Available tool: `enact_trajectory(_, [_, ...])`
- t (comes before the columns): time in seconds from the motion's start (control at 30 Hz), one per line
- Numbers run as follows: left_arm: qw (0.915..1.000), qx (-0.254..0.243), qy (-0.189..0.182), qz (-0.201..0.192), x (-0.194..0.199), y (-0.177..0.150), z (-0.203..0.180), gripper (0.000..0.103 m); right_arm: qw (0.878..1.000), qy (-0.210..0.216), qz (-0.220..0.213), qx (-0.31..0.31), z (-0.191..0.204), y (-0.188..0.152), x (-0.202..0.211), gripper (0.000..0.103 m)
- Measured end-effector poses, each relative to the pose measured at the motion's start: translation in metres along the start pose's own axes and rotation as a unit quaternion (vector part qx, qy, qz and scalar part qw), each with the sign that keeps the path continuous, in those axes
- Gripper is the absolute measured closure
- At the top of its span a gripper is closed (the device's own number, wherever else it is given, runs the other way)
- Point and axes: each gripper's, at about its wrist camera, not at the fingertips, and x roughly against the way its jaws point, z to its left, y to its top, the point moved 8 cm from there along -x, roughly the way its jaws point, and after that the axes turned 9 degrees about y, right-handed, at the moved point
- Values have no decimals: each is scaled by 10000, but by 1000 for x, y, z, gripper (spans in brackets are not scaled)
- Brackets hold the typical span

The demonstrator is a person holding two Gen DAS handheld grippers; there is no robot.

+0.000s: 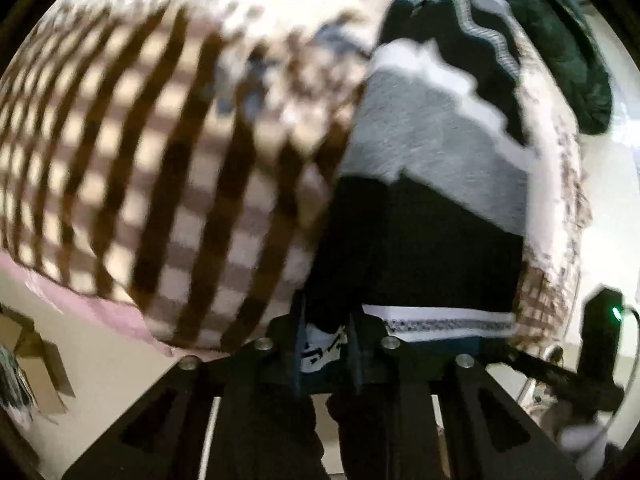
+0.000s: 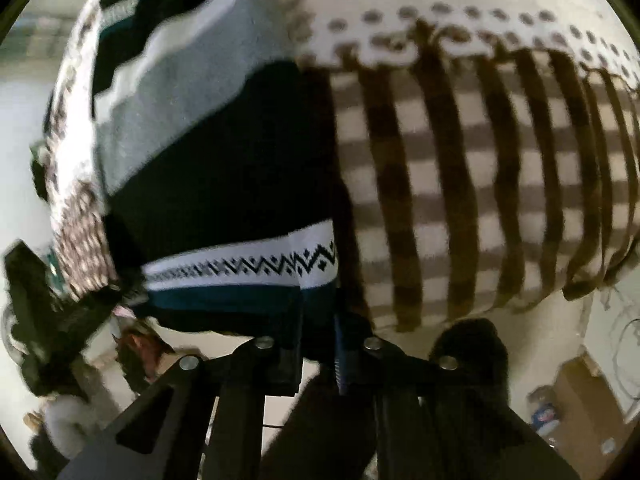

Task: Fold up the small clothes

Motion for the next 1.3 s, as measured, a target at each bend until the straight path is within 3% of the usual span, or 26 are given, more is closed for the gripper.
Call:
enact_trajectory(0.03, [9998,-87,-20,-154,19,11,-6,76,9999,14,115,1,4,4,3,84])
enact_trajectory(0.07, [9996,-99,-82,-250,30,19,-9,65,9998,56,187,-39,9,9,8,80])
enact_trajectory(0.1, [9990,-74,-197,-393,44,33,-14,46,9997,159,140,-84,15,18,20,77])
enact_trajectory(0.17, [9955,37,-514,-793,75,67,-28,36,9994,295,-171,-64,26,37,42,51])
enact_trajectory(0.23, [9902,84,-794,-1142,98,118,-47,36,9982,362,-476,-33,38,65,66,45])
enact_trajectory(0.37, [9831,131,-943,-1566,112,213,-70,36,9938,527,-973,-110,57,131,99,45])
enact_trajectory(0.43, [9821,168,-1037,-1564,105,271,-85,36,9911,582,-1192,-121,63,173,109,45])
enact_trajectory(0.5, [9818,196,-1151,-1496,94,310,-90,36,9889,693,-1310,-139,68,219,112,45])
enact_trajectory(0.67, [9903,153,-740,-1168,32,402,-115,36,9853,801,-1510,-23,78,323,115,44])
enact_trajectory(0.77, [9936,-10,-498,-1012,2,426,-123,41,9822,983,-1599,-114,83,380,110,36])
enact_trajectory(0.83, [9927,-138,-384,-1135,-10,439,-126,99,9809,1171,-1539,-183,87,411,105,36])
enact_trajectory(0.9, [9893,-276,-348,-1392,-5,445,-127,99,9814,1254,-1442,-207,91,434,99,36])
enact_trajectory(0.93, [9866,-400,-296,-1553,3,445,-127,99,9820,1303,-1358,-175,94,443,96,44])
enact_trajectory(0.97, [9849,-482,-293,-1639,10,446,-128,99,9825,1283,-1346,-111,98,449,96,81])
enact_trajectory(1.07, [9836,-489,-419,-1687,16,464,-123,98,9857,1039,-1320,141,109,457,96,83])
enact_trajectory(1.2, [9935,-384,-229,-1046,-33,475,-111,97,9877,782,-1338,195,109,471,80,86])
enact_trajectory(1.3, [9935,-86,-606,-960,-23,472,-105,90,9898,866,-1117,166,115,477,73,82])
